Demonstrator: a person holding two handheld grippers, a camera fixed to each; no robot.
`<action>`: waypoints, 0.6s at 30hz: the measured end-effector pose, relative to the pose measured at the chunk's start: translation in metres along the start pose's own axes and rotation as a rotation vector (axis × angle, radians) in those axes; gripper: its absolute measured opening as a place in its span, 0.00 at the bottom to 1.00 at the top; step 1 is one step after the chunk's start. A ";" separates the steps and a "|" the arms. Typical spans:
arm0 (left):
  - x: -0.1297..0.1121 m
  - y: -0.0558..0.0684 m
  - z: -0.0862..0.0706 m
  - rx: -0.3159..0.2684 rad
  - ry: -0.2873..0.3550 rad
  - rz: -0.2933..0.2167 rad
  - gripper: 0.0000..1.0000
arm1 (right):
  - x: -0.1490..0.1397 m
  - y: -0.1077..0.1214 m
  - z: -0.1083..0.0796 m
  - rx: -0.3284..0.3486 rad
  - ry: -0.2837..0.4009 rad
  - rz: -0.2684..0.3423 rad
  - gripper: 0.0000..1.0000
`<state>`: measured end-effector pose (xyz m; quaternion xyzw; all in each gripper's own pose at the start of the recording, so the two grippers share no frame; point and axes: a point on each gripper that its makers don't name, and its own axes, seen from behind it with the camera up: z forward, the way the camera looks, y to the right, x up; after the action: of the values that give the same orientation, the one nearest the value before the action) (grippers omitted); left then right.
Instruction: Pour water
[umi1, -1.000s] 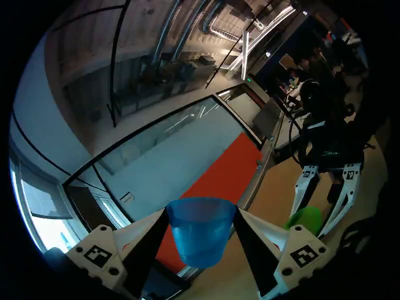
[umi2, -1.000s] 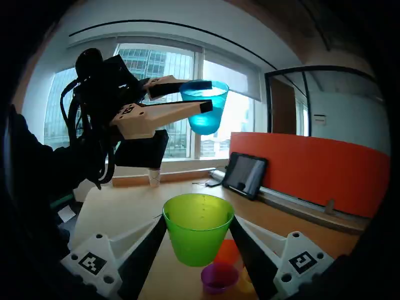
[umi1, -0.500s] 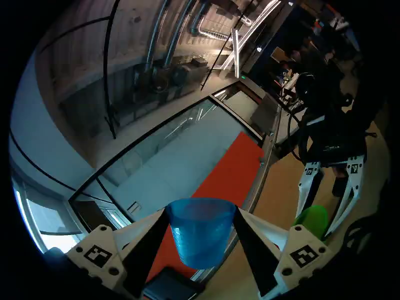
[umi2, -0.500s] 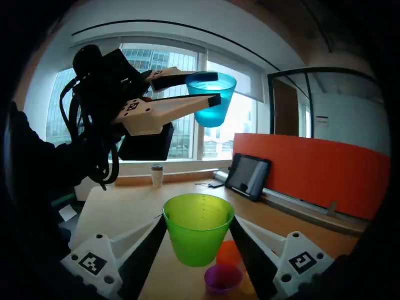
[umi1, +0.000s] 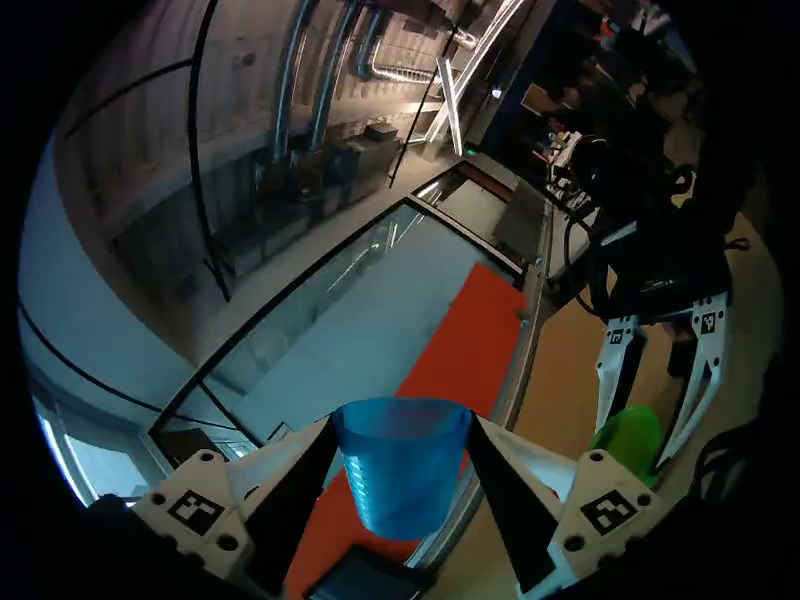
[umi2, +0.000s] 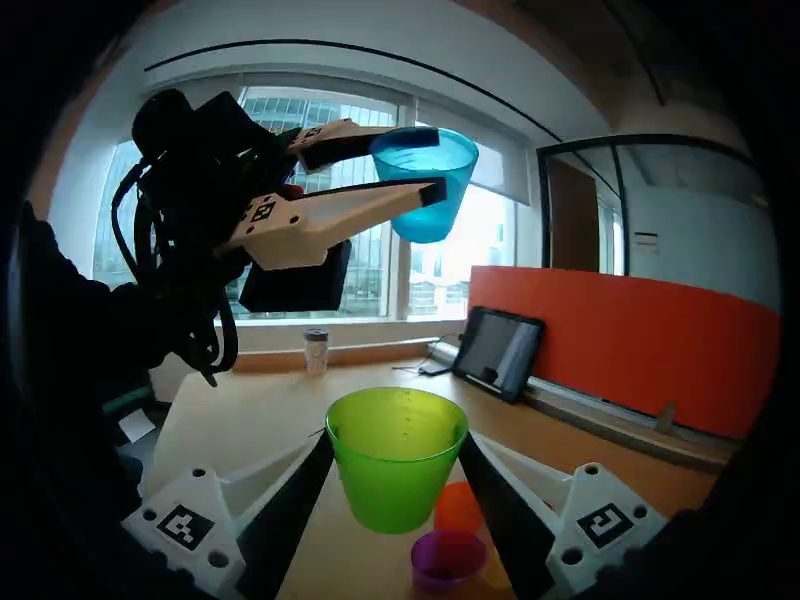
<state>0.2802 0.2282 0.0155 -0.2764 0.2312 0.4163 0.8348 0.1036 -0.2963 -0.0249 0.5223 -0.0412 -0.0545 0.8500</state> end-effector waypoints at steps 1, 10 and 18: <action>0.001 0.000 0.000 0.000 0.002 0.009 0.88 | 0.000 0.000 0.000 0.000 0.001 0.000 0.90; 0.007 -0.001 0.001 -0.002 0.017 0.066 0.88 | 0.001 0.003 -0.001 -0.005 0.004 0.000 0.90; 0.010 0.001 0.001 -0.005 0.025 0.101 0.88 | 0.002 0.006 -0.002 -0.014 0.008 0.002 0.90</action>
<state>0.2851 0.2348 0.0094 -0.2714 0.2543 0.4551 0.8090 0.1064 -0.2921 -0.0204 0.5166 -0.0377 -0.0519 0.8538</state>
